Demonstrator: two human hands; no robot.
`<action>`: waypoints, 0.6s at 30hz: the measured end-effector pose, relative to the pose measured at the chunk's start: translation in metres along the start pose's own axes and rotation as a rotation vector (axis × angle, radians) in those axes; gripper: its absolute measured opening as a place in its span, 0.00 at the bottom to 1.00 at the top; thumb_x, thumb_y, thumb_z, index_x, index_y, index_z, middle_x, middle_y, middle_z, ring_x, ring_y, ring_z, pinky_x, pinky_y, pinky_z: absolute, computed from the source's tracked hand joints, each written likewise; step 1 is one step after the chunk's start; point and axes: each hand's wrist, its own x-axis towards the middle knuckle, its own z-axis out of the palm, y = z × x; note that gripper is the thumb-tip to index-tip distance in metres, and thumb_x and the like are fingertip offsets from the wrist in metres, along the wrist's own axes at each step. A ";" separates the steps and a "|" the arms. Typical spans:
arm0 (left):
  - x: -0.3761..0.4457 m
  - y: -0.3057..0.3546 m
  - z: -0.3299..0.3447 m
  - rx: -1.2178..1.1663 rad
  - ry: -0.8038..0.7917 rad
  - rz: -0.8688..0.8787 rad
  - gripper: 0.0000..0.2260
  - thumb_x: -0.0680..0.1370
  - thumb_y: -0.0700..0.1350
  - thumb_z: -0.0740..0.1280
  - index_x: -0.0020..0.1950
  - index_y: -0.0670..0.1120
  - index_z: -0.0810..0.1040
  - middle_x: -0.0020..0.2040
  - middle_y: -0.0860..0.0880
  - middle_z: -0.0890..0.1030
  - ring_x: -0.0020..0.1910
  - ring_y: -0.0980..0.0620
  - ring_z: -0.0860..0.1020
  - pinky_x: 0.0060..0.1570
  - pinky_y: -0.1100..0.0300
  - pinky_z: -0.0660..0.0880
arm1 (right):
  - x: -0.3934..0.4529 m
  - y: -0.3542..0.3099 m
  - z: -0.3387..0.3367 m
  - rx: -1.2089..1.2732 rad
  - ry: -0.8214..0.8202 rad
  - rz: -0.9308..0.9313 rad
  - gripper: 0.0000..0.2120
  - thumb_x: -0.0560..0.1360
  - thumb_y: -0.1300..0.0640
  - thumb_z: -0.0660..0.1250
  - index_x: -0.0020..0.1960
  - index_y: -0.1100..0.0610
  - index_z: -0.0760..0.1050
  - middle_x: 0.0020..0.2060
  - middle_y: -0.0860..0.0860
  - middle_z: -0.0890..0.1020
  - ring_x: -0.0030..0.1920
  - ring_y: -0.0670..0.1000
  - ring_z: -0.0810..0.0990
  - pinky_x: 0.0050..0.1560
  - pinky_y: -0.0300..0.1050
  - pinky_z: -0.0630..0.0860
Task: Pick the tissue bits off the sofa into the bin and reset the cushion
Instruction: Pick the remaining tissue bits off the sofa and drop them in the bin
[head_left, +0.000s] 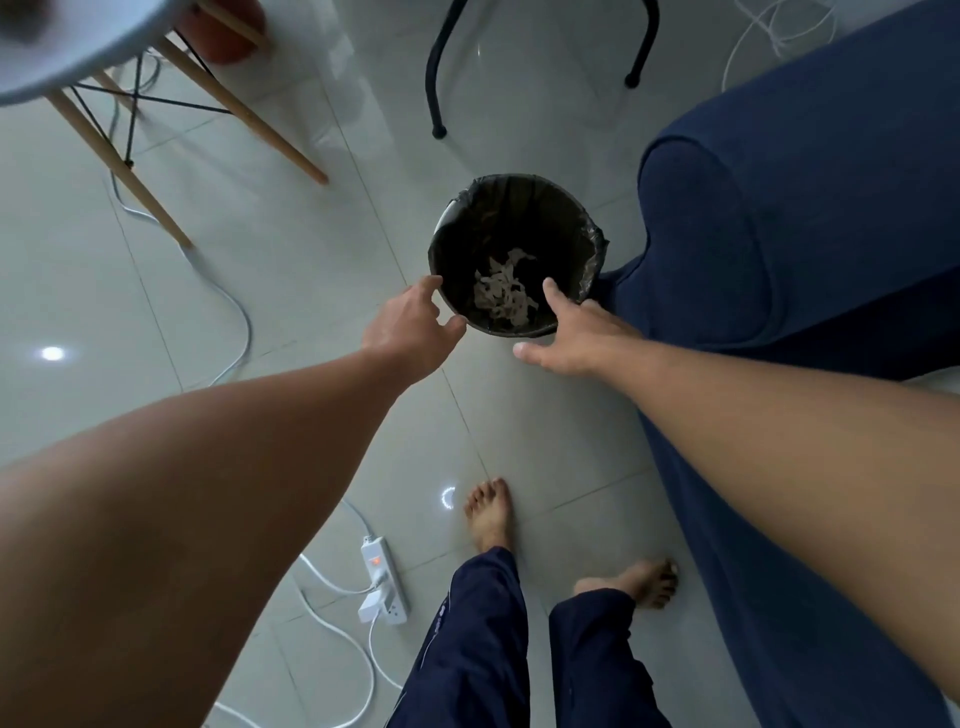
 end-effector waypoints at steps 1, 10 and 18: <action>-0.002 -0.001 0.001 0.002 -0.005 -0.001 0.28 0.78 0.59 0.65 0.77 0.56 0.65 0.57 0.56 0.80 0.60 0.50 0.76 0.48 0.57 0.72 | -0.002 0.004 0.006 -0.003 0.001 0.009 0.49 0.70 0.26 0.63 0.80 0.35 0.38 0.79 0.54 0.59 0.75 0.61 0.65 0.61 0.60 0.72; -0.024 0.006 0.015 0.074 -0.086 0.053 0.28 0.78 0.56 0.66 0.77 0.54 0.64 0.60 0.53 0.79 0.61 0.49 0.76 0.51 0.55 0.73 | -0.032 0.042 0.029 0.005 0.026 0.050 0.47 0.71 0.27 0.61 0.81 0.38 0.41 0.78 0.52 0.64 0.75 0.58 0.65 0.60 0.57 0.70; -0.054 0.051 0.033 0.158 -0.167 0.199 0.28 0.79 0.57 0.66 0.77 0.51 0.65 0.60 0.51 0.81 0.60 0.48 0.78 0.52 0.52 0.77 | -0.074 0.098 0.038 0.111 0.083 0.072 0.44 0.73 0.27 0.60 0.81 0.39 0.43 0.78 0.51 0.63 0.75 0.58 0.65 0.60 0.56 0.70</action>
